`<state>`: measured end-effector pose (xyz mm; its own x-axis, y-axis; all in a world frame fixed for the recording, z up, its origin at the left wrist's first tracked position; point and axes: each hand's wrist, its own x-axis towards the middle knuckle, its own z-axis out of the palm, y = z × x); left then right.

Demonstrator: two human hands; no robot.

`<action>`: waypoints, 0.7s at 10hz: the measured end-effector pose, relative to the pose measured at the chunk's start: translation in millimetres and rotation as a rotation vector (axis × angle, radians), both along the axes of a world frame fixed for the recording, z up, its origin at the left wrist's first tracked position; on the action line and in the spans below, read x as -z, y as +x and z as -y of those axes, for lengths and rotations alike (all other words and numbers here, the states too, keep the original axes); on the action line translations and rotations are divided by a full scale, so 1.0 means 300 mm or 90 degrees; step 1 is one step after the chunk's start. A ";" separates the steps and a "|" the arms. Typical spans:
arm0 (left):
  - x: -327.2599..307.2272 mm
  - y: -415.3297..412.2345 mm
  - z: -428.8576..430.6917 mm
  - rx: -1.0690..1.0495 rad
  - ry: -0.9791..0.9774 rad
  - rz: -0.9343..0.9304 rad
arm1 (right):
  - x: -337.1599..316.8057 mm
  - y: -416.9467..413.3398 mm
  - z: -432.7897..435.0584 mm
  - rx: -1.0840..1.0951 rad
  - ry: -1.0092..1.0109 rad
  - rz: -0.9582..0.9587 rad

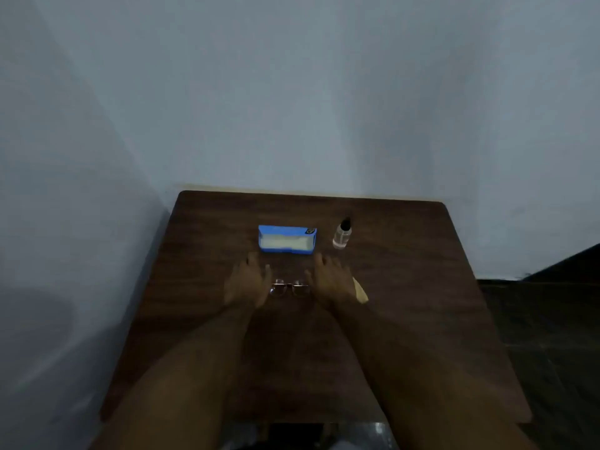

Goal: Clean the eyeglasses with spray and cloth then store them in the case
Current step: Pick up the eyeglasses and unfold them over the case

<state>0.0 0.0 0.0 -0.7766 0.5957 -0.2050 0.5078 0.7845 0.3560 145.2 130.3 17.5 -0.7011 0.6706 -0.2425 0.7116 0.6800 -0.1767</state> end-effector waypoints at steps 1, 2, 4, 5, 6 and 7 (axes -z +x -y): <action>0.029 -0.021 -0.011 -0.096 -0.024 0.135 | 0.029 -0.014 -0.001 0.041 -0.105 0.015; 0.055 -0.015 -0.010 -0.135 0.009 0.224 | 0.043 -0.026 -0.002 0.058 -0.169 0.034; 0.104 -0.021 -0.013 -0.192 0.123 0.416 | 0.063 -0.047 -0.001 0.256 -0.259 -0.065; 0.100 -0.024 -0.007 -0.211 0.169 0.463 | 0.066 -0.049 -0.011 0.314 -0.305 -0.107; 0.086 -0.022 -0.020 -0.280 0.234 0.446 | 0.059 -0.058 -0.010 0.326 -0.299 -0.158; 0.055 -0.037 -0.036 -0.317 0.317 0.446 | 0.036 -0.064 -0.010 0.321 -0.294 -0.239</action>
<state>-11.2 10.9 -16.4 -0.7605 0.3778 -0.5281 -0.2897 0.5305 0.7967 125.9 133.3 6.6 -0.4286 0.8188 -0.3819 0.7521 0.0890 -0.6531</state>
